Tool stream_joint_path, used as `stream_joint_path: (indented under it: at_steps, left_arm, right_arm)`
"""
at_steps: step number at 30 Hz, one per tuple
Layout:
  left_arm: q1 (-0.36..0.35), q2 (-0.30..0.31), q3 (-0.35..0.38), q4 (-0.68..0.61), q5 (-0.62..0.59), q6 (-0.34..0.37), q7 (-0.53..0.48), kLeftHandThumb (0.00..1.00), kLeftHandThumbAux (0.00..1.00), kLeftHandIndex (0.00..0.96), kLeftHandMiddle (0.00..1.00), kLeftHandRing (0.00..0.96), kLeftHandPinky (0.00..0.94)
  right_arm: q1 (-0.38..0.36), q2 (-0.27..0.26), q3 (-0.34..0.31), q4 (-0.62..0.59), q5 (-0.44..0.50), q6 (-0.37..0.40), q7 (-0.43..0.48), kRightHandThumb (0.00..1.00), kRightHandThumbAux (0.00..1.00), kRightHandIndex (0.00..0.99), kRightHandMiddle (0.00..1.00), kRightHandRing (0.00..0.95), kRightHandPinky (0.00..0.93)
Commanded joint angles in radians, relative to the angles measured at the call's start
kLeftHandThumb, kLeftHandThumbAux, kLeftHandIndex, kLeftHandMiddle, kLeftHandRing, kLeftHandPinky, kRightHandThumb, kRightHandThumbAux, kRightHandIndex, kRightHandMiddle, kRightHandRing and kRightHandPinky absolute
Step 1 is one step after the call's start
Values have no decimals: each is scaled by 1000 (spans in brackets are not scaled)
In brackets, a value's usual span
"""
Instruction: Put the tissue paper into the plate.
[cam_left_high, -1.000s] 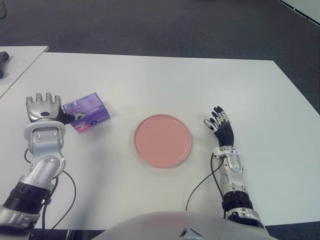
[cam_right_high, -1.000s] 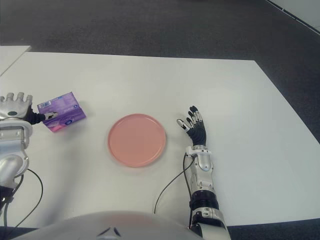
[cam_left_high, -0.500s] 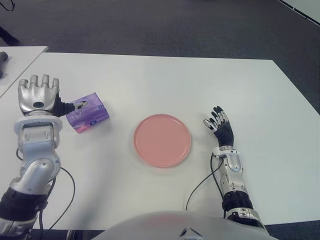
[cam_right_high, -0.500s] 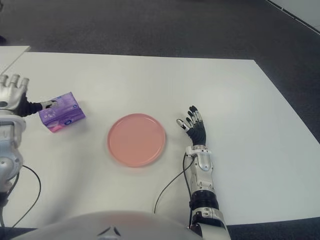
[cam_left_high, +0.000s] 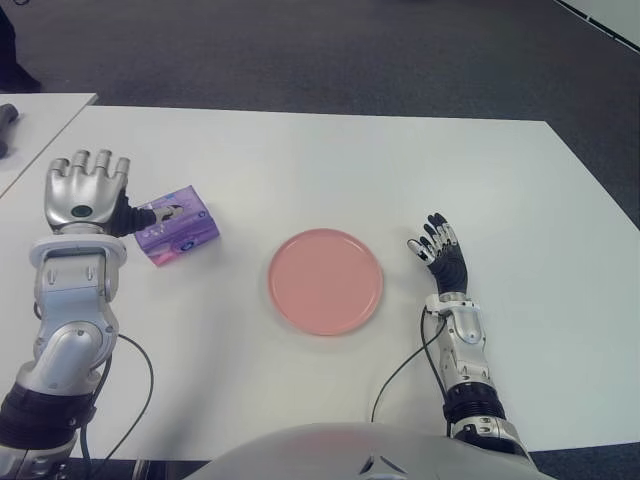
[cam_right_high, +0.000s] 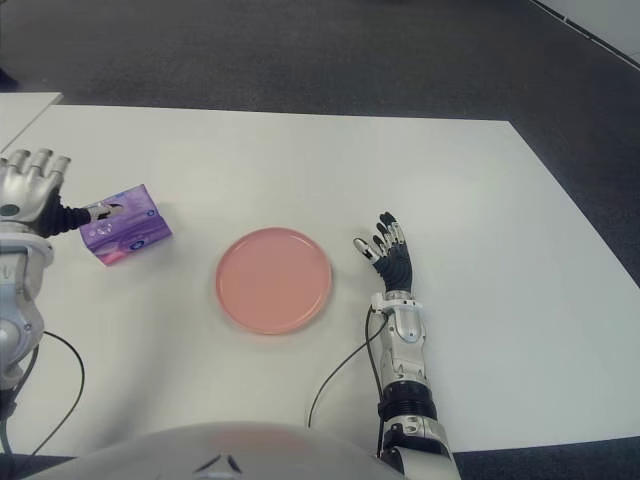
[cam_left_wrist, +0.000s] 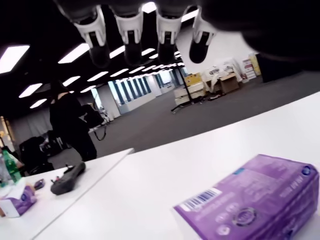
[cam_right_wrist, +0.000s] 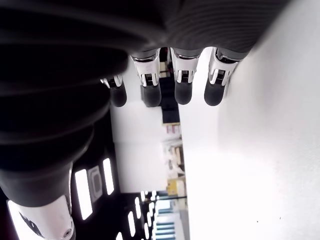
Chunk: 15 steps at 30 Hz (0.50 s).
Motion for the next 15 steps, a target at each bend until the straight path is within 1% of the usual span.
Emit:
stream_joint_path:
  at_steps: [1,10,15]
  left_arm:
    - [19,-5,-4,48,-36,-43,54,117,106,0,0,0,0]
    - [22,7,-3,75,-79,-93,71,104,101,0,0,0,0]
    - [12,11,-16,103,-95,-118,58,101,102,0,0,0,0]
  right_arm:
    - [29,9,-1,28,9,29,-5,129,741,0,11,10,50]
    - [31,8,-1,25,10,29,-4,129,741,0,11,10,50]
    - [33,8,-1,23,11,29,-4,129,741,0,11,10,50]
